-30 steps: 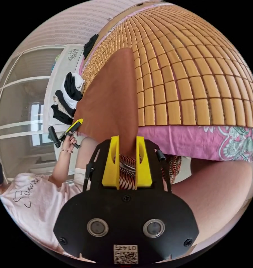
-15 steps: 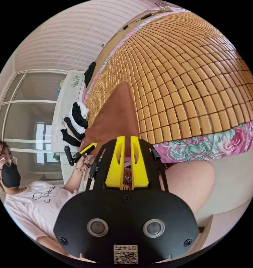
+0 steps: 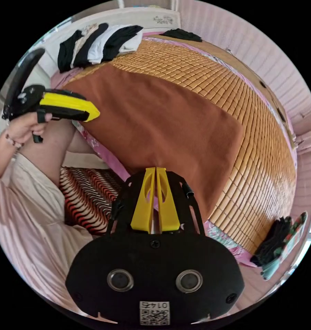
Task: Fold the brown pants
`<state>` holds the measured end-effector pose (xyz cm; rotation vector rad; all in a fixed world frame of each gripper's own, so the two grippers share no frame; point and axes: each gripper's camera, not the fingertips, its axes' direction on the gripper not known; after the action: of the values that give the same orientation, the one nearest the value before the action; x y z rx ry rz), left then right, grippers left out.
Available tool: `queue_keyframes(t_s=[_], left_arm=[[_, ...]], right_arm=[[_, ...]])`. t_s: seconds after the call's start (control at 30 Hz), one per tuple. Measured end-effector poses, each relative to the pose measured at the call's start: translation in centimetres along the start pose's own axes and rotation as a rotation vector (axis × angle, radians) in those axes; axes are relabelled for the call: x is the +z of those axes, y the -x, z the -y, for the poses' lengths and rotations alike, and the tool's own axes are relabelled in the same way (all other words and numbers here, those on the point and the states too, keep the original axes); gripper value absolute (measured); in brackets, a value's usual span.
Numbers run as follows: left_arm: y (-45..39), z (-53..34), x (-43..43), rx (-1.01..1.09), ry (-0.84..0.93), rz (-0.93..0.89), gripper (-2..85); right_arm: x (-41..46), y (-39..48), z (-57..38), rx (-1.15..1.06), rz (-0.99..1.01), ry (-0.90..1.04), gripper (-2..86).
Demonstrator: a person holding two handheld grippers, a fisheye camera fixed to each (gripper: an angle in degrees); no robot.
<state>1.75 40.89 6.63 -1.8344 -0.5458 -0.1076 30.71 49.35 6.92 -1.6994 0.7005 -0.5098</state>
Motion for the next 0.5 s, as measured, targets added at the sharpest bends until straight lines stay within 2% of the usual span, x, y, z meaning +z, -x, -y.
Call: queue_keyframes(t_s=[0.13, 0.3, 0.5], left_arm=[[-2.5, 1.4, 1.3, 0.071, -0.001, -0.038, -0.9], [-5.1, 2.5, 2.0, 0.148, -0.027, -0.101, -0.9], [-7.9, 2.4, 4.5, 0.249, 0.009, -0.037, -1.0]], right_arm=[[1.0, 1.5, 0.9, 0.009, 0.015, 0.005, -0.7], [0.8, 2.6, 3.9, -0.043, 0.086, 0.108, -0.5], [-0.7, 4.1, 8.4, -0.080, 0.121, 0.006, -0.4]])
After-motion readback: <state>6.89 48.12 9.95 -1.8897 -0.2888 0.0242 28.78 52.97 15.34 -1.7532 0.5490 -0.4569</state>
